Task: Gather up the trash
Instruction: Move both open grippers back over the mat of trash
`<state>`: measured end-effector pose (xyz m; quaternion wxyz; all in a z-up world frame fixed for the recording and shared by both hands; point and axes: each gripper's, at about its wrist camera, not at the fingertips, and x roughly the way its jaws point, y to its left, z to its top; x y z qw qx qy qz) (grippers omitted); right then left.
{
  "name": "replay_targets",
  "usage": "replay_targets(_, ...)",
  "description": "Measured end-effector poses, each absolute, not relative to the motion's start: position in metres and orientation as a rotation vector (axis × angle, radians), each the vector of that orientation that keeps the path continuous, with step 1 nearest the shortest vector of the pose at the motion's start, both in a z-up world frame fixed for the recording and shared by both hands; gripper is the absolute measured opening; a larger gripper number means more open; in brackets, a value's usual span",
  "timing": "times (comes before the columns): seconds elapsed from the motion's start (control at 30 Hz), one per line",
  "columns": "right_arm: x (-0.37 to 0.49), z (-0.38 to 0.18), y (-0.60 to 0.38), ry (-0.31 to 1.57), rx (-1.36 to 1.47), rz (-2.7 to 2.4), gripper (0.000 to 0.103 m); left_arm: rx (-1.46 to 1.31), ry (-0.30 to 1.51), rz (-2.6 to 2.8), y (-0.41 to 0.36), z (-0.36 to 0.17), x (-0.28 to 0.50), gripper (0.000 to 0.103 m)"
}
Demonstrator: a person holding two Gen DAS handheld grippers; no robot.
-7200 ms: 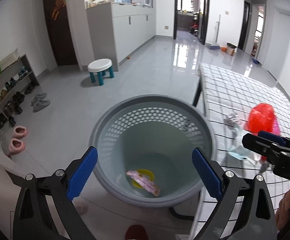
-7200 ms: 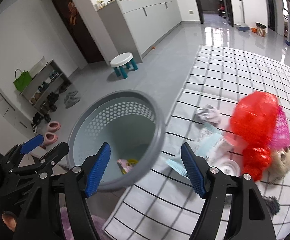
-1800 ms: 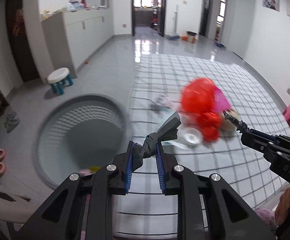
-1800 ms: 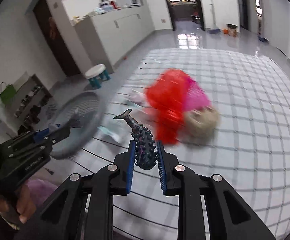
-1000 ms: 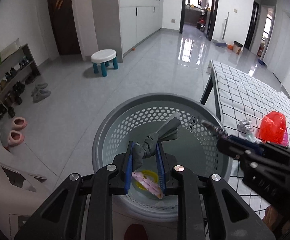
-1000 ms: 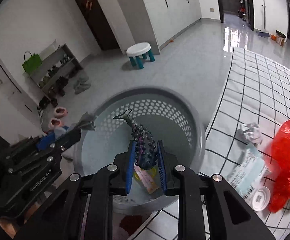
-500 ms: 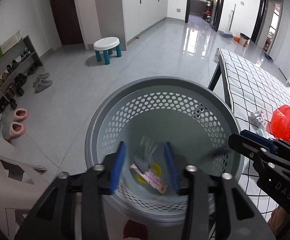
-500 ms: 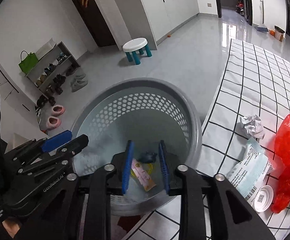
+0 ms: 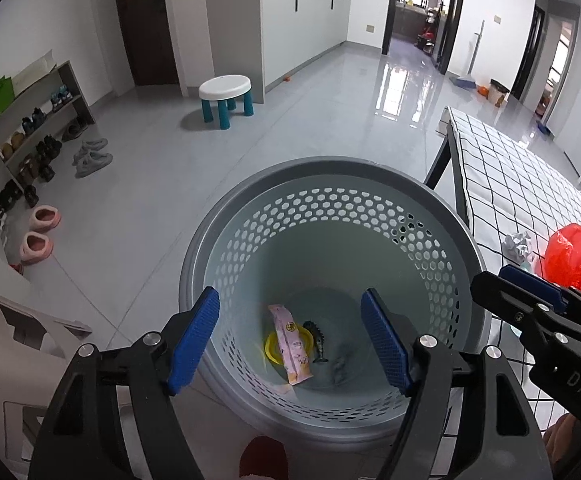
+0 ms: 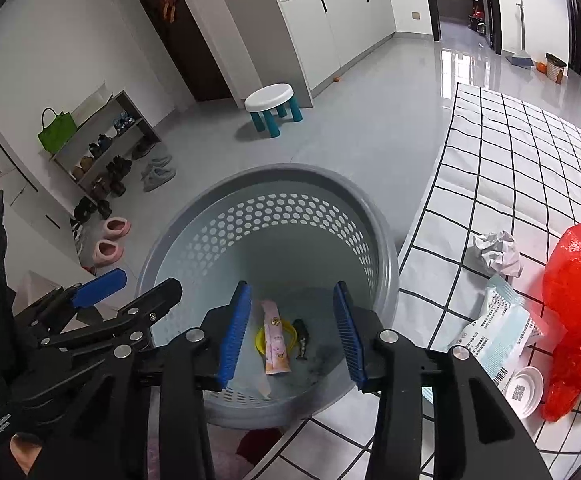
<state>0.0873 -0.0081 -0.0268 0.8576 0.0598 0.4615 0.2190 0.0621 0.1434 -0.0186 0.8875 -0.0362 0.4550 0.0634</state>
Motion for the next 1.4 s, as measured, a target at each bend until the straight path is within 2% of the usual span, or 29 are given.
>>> replay_targets(0.1,0.085,-0.025,-0.008,0.962,0.129,0.46,0.05,-0.07,0.944,0.141,0.142,-0.02,0.06,0.074)
replay_targets(0.67,0.076,-0.012,-0.021,0.93,0.165,0.473,0.053,-0.03,0.914,0.173,0.142,-0.004,0.047,0.076)
replay_targets(1.4,0.056,0.013,-0.103,0.845,0.252,0.383,0.057,0.007,0.864,0.025,0.056,0.017,0.027,0.079)
